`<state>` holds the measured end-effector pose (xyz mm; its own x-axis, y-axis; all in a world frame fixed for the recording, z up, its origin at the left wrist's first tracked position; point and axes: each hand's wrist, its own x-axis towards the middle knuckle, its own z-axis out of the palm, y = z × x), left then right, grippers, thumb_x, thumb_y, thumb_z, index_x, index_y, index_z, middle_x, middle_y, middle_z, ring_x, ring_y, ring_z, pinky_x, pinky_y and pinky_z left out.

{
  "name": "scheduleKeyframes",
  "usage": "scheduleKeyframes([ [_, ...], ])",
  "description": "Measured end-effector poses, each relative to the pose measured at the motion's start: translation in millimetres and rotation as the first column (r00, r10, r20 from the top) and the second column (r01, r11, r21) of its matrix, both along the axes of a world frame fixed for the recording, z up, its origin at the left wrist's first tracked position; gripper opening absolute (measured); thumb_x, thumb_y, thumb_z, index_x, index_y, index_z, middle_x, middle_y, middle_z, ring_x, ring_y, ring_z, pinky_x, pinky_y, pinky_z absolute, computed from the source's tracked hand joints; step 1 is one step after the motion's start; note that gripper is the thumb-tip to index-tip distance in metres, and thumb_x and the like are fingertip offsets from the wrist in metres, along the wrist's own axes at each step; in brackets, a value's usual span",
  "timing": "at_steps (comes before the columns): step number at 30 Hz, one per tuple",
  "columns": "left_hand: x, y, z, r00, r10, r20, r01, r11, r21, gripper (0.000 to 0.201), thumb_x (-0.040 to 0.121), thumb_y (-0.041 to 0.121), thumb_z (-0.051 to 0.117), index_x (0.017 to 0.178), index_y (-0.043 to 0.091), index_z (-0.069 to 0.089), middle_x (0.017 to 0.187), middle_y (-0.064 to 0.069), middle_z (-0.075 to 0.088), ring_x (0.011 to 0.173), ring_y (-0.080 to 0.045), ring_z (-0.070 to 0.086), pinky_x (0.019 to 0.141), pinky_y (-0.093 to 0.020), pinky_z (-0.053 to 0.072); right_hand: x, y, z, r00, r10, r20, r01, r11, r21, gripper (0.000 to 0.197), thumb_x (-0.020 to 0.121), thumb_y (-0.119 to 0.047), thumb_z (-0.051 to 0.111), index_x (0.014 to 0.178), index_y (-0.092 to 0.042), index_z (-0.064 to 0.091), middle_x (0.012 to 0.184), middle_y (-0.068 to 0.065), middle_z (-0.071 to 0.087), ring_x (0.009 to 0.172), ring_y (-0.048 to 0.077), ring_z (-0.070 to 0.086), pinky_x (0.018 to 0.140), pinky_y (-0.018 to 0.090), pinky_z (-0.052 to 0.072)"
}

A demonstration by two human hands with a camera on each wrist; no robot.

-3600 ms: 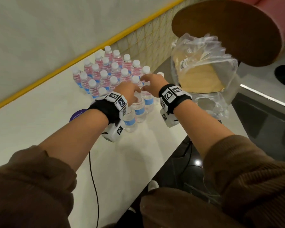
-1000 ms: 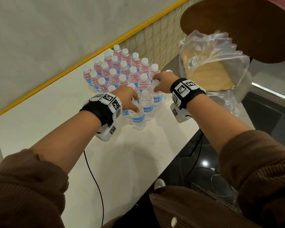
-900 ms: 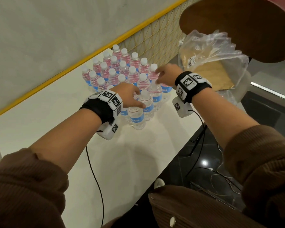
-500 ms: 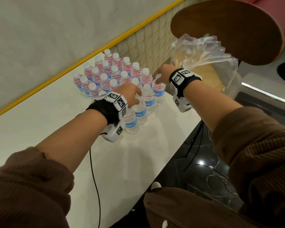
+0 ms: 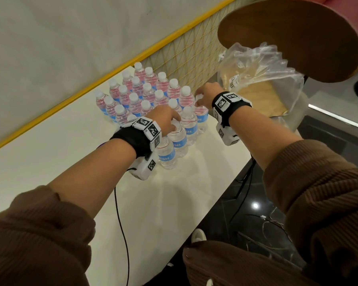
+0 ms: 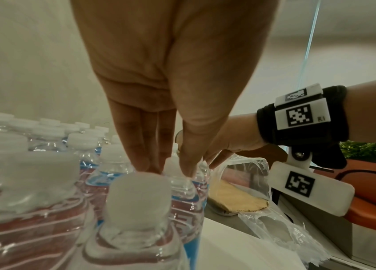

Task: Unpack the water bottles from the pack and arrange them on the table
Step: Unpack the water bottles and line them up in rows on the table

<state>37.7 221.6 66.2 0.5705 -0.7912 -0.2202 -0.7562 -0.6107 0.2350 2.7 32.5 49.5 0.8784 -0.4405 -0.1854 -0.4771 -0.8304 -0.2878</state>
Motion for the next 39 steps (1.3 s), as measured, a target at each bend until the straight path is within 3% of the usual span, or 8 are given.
scheduleKeyframes([
  [9,7.1,10.7,3.6,0.994,0.085,-0.064,-0.092,0.99,-0.111,0.044,0.089,0.022,0.06,0.132,0.017,0.052,0.126,-0.008,0.058,0.113,-0.023,0.057,0.089,-0.027,0.041,-12.0,-4.2,-7.7,0.993,-0.116,-0.009,0.116,0.988,0.103,0.059,0.085,-0.035,0.065,0.136,-0.014,0.045,0.139,0.011,0.047,0.125,0.031,0.047,0.098,0.036,0.042],
  [14,25.5,38.4,3.2,0.983,0.175,-0.059,-0.183,0.971,-0.157,0.039,0.089,0.02,0.059,0.128,0.017,0.055,0.127,-0.008,0.057,0.114,-0.025,0.056,0.095,-0.035,0.043,-22.4,7.0,-25.2,0.986,-0.163,-0.025,0.163,0.936,0.312,0.048,0.084,-0.031,0.063,0.125,-0.01,0.05,0.119,0.011,0.061,0.099,0.033,0.065,0.086,0.045,0.055],
  [18,30.9,66.4,-13.6,0.957,0.282,-0.063,-0.281,0.859,-0.427,0.046,0.085,0.006,0.056,0.13,0.013,0.052,0.137,-0.011,0.046,0.127,-0.025,0.044,0.106,-0.031,0.032,-32.0,17.1,-39.5,0.948,-0.314,0.049,0.255,0.843,0.474,0.057,0.084,-0.033,0.061,0.135,-0.019,0.04,0.121,0.009,0.056,0.099,0.033,0.063,0.074,0.042,0.059],
  [21,24.3,88.3,-37.5,0.842,0.494,-0.219,-0.518,0.625,-0.584,0.057,0.083,0.001,0.057,0.137,0.012,0.042,0.14,-0.013,0.038,0.13,-0.024,0.039,0.109,-0.029,0.029,-44.0,26.6,-67.1,0.899,-0.438,0.02,0.35,0.744,0.57,0.07,0.083,-0.025,0.065,0.142,-0.018,0.028,0.127,0.011,0.052,0.104,0.034,0.061,0.081,0.044,0.057],
  [25,25.7,105.4,-84.4,0.511,0.679,-0.527,-0.859,0.411,-0.303,0.062,0.082,0.014,0.063,0.137,0.009,0.036,0.137,-0.019,0.044,0.12,-0.033,0.05,0.104,-0.042,0.041,-60.9,53.6,-98.2,0.899,-0.403,-0.172,0.435,0.767,0.472,0.081,0.08,-0.028,0.072,0.143,-0.004,0.026,0.138,0.016,0.047,0.123,0.033,0.05,0.099,0.039,0.045],
  [29,17.1,101.3,-105.5,0.379,0.595,-0.709,-0.866,0.497,-0.046,0.057,0.085,0.01,0.06,0.136,0.002,0.036,0.104,-0.008,0.055,0.069,-0.016,0.057,0.063,-0.022,0.056,-69.7,83.6,-114.2,0.915,-0.319,-0.248,0.404,0.742,0.536,0.061,0.079,-0.033,0.072,0.126,0.0,0.052,0.126,0.014,0.057,0.11,0.028,0.059,0.095,0.033,0.048],
  [33,9.9,88.5,-113.6,0.313,0.497,-0.809,-0.885,0.461,-0.059,0.045,0.09,0.002,0.053,0.133,-0.003,0.041,0.105,-0.013,0.054,0.071,-0.017,0.058,0.073,-0.03,0.055,-63.5,103.1,-122.6,0.901,-0.395,-0.177,0.405,0.626,0.666,0.069,0.081,-0.036,0.071,0.135,-0.005,0.043,0.121,0.011,0.062,0.083,0.017,0.063,0.085,0.027,0.051],
  [39,3.3,85.1,-110.8,0.334,0.505,-0.796,-0.889,0.449,-0.088,0.043,0.089,0.004,0.055,0.131,-0.003,0.044,0.109,-0.021,0.062,0.084,-0.025,0.06,0.077,-0.028,0.055,-58.1,111.3,-125.9,0.899,-0.414,-0.146,0.391,0.605,0.693,0.074,0.079,-0.041,0.07,0.137,-0.005,0.041,0.118,0.011,0.065,0.094,0.023,0.069,0.095,0.037,0.051],
])
